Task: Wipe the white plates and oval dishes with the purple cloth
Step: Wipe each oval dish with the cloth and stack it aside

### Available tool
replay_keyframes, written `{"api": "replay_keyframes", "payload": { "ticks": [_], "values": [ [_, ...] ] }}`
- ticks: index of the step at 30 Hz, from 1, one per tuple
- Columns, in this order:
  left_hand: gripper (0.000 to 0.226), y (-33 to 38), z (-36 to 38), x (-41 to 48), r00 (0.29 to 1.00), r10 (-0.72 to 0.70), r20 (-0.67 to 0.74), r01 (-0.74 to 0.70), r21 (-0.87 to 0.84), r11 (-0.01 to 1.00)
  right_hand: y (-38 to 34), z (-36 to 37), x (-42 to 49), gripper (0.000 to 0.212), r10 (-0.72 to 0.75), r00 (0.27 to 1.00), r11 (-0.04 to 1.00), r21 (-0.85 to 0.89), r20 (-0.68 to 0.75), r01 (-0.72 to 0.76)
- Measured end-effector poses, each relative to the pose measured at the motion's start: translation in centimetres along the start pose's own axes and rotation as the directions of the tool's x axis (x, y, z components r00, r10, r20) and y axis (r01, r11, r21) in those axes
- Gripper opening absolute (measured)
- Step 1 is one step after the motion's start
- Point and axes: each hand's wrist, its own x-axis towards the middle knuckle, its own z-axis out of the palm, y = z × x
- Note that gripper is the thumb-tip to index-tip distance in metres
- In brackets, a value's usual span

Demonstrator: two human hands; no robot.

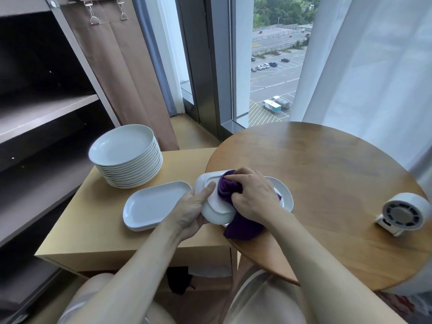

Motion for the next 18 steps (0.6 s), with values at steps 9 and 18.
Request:
{"api": "replay_keyframes", "payload": {
  "ticks": [9, 18],
  "values": [
    [0.049, -0.1, 0.3, -0.2, 0.997, -0.044, -0.062, 0.041, -0.046, 0.998, 2.6, -1.2, 1.2, 0.022, 0.406, 0.914, 0.908, -0.108, 0.005, -0.404],
    [0.062, -0.5, 0.2, 0.0, 0.994, -0.024, -0.104, 0.017, -0.071, 0.997, -2.3, 0.1, -1.1, 0.023, 0.145, 0.985, 0.955, -0.274, 0.096, -0.114]
  ]
}}
